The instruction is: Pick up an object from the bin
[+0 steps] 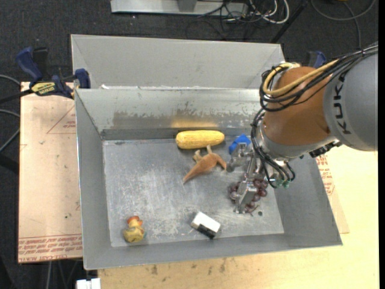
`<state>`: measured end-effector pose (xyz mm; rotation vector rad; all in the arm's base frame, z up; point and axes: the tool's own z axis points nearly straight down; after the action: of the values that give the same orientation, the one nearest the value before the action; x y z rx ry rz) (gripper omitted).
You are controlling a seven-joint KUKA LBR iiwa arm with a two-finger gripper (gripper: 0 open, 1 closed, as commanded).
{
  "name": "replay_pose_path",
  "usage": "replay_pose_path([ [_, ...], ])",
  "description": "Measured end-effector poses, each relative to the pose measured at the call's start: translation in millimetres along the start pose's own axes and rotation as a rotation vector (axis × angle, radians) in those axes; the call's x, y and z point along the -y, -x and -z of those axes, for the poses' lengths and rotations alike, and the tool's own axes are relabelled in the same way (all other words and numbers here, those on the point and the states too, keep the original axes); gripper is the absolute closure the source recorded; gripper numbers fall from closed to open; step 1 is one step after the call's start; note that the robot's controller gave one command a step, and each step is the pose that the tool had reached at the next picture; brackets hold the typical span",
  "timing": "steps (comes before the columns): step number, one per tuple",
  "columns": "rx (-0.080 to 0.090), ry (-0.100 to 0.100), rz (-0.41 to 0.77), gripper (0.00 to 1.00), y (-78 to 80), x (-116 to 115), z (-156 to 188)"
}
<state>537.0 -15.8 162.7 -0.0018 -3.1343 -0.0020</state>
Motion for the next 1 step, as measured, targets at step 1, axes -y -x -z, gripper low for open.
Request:
replay_pose_path([
  [1,0.007,0.000,0.000,0.00,1.8,0.0,4.1],
])
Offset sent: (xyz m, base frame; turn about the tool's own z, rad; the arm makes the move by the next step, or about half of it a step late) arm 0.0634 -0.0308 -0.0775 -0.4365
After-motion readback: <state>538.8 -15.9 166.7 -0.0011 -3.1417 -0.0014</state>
